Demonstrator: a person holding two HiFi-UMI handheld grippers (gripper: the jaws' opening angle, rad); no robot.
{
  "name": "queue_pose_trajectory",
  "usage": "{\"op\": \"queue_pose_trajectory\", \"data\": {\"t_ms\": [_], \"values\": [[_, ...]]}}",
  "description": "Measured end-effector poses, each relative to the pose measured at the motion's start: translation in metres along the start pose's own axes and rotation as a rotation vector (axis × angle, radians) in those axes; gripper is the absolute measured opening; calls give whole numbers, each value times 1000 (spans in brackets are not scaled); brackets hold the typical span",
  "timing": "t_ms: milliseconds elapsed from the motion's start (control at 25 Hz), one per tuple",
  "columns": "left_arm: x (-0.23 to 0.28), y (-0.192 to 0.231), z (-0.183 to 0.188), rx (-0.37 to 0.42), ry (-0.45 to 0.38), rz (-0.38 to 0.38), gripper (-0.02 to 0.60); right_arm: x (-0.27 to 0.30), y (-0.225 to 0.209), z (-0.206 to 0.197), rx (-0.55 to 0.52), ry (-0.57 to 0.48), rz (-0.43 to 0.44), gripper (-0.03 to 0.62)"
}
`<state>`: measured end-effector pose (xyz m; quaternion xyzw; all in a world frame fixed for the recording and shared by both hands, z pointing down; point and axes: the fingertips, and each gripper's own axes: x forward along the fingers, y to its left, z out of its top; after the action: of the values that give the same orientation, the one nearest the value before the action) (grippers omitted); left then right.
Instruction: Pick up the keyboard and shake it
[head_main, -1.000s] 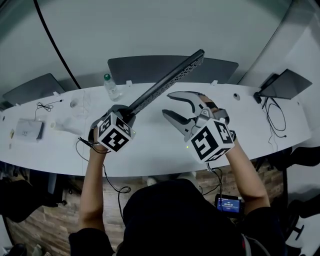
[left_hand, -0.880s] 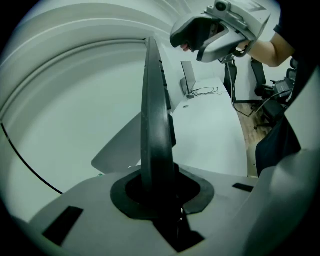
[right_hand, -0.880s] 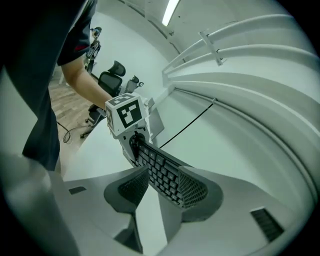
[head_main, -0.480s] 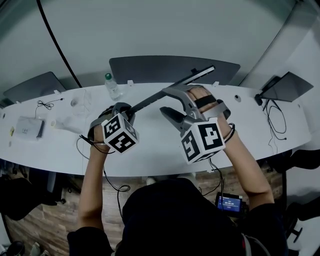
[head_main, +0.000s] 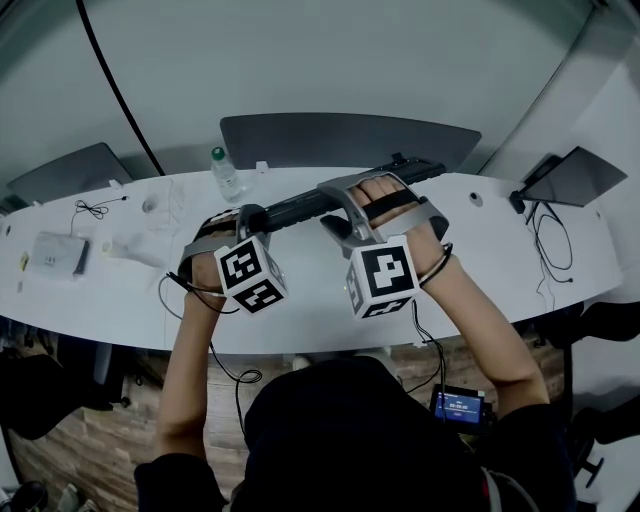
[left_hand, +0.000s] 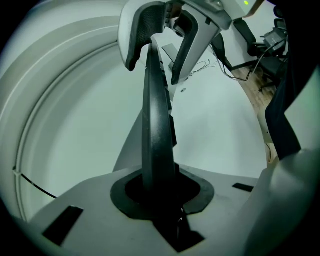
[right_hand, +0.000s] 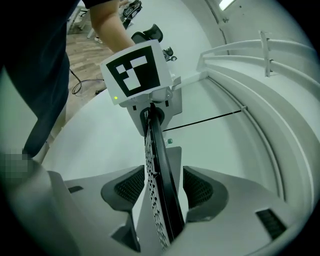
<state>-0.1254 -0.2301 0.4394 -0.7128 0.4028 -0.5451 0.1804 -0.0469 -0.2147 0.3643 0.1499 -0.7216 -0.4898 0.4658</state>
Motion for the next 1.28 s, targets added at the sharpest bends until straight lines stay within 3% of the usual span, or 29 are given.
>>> {"op": "queue_pose_trajectory", "data": {"t_ms": [440, 760, 960, 1080, 1280], "values": [[-3, 2, -2, 112, 56, 73, 98, 9, 8, -7, -48, 91, -3, 227], [-9, 1, 10, 155, 16, 95, 98, 27, 19, -12, -103, 139, -3, 225], [-9, -4, 12, 182, 12, 100, 98, 33, 26, -15, -61, 158, 12, 222], [-8, -4, 13, 196, 16, 106, 98, 34, 30, -15, -52, 157, 20, 166], [-9, -5, 14, 205, 11, 109, 107, 35, 35, -17, -9, 163, 39, 149]]}}
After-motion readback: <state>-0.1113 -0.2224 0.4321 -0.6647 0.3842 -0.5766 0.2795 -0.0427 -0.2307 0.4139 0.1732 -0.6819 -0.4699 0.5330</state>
